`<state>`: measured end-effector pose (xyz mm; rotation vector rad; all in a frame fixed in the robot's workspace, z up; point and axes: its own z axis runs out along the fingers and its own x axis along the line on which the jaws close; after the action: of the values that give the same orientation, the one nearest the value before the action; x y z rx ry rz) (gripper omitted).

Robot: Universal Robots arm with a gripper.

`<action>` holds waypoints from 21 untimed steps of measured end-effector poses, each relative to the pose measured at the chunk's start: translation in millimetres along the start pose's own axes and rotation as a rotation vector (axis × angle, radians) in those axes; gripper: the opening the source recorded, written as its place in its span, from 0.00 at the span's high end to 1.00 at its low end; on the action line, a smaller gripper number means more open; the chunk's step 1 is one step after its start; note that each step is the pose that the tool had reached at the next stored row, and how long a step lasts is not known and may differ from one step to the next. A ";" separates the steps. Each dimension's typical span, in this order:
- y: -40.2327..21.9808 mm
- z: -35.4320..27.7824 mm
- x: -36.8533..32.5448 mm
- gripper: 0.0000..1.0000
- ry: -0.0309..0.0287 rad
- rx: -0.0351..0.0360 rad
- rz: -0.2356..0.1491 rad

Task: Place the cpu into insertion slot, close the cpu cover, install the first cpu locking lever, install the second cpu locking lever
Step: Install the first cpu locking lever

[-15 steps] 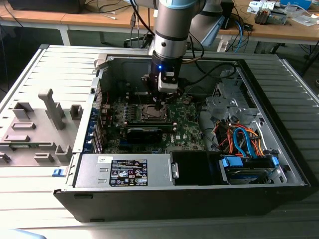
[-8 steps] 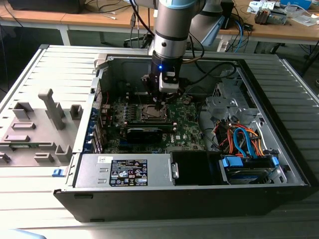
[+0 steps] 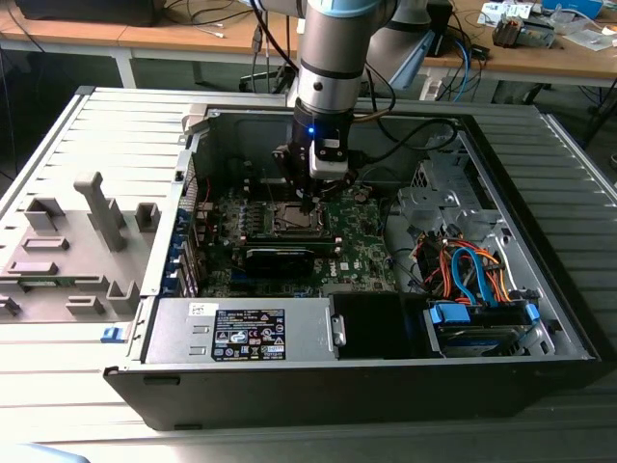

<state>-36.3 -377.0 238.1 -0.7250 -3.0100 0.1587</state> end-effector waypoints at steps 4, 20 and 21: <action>0.0 0.0 0.0 0.89 -0.0020 0.0003 -0.018; -0.8 0.1 -0.4 0.89 0.0591 -0.1358 -0.062; -0.9 0.1 -0.5 0.89 0.0670 -0.1523 -0.063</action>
<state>-36.2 -378.0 238.1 -0.6310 -3.0005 -0.0962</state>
